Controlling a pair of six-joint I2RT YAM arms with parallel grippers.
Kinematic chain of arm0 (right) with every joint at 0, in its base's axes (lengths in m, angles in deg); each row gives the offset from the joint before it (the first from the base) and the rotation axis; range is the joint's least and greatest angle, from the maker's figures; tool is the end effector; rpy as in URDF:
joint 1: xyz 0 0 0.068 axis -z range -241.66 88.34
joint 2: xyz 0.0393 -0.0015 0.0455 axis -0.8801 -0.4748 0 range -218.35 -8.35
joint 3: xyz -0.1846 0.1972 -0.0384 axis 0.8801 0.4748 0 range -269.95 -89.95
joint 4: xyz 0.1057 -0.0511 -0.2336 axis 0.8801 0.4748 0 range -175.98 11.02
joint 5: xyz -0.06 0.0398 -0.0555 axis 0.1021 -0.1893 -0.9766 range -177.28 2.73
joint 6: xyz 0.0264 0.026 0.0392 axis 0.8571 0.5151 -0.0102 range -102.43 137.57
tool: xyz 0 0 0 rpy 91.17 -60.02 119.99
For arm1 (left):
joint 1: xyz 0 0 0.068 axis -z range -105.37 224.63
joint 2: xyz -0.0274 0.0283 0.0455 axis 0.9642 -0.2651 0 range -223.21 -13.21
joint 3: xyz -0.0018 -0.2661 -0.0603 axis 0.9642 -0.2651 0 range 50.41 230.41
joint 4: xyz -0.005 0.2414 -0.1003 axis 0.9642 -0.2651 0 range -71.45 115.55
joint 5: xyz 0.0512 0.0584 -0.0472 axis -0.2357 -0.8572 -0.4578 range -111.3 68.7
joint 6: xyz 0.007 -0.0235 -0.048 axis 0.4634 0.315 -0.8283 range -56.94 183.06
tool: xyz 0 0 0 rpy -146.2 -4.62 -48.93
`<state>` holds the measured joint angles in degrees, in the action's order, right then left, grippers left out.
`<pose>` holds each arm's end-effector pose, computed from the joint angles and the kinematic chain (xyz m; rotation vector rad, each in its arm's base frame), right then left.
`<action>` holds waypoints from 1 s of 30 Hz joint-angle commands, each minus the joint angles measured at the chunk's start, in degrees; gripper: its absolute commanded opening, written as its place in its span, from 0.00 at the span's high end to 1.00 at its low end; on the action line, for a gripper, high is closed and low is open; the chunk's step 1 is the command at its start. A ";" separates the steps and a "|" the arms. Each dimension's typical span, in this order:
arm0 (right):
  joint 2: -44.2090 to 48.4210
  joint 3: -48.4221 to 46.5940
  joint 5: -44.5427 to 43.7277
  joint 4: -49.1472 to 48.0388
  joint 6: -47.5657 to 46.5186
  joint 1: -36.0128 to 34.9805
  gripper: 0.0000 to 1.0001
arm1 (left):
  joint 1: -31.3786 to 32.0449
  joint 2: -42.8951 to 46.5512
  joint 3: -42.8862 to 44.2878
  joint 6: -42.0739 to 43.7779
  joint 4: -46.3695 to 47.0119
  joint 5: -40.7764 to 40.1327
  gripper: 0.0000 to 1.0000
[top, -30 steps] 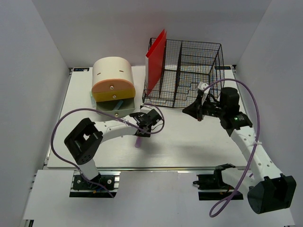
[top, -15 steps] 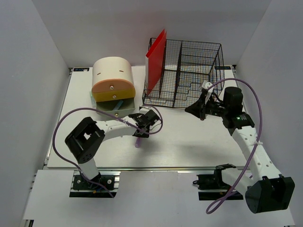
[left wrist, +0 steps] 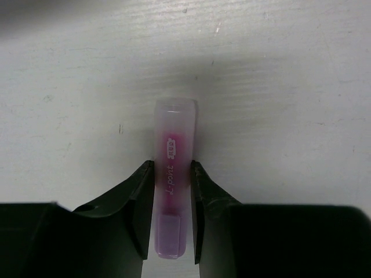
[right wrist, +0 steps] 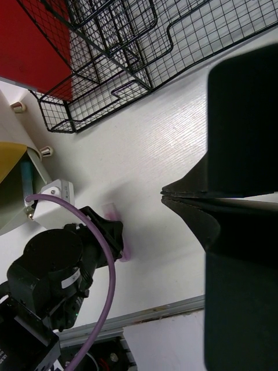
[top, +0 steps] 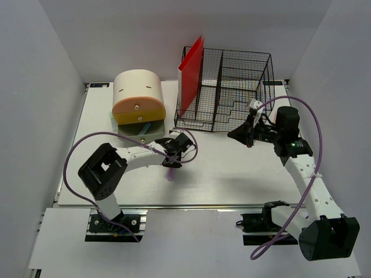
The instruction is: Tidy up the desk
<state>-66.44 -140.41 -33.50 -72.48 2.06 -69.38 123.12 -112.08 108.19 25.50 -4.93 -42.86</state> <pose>0.2139 0.0579 0.3303 -0.9523 1.5982 0.8073 0.2210 -0.2301 0.1570 0.1710 2.6483 0.0755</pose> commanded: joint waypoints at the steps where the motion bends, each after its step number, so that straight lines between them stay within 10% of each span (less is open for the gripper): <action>1: 0.60 0.18 2.21 -0.40 -0.84 0.43 1.00 | 0.20 5.78 0.49 -0.84 -1.69 1.79 1.00; 10: 1.22 0.10 2.56 -0.22 -1.19 1.05 1.00 | -1.64 31.31 -4.40 -20.15 2.97 -10.31 1.00; 19: 1.40 0.18 2.82 -0.14 -1.19 2.10 1.00 | -10.42 32.06 -2.13 -46.44 0.38 -25.36 1.00; 30: 1.83 0.10 3.44 0.13 -1.46 2.98 1.00 | -19.92 24.44 -0.48 -66.93 -3.08 -24.41 1.00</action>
<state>-66.02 -140.34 -31.55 -72.44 1.60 -66.82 104.82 -84.89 105.50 -32.46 -4.64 -65.88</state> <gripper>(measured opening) 0.013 0.374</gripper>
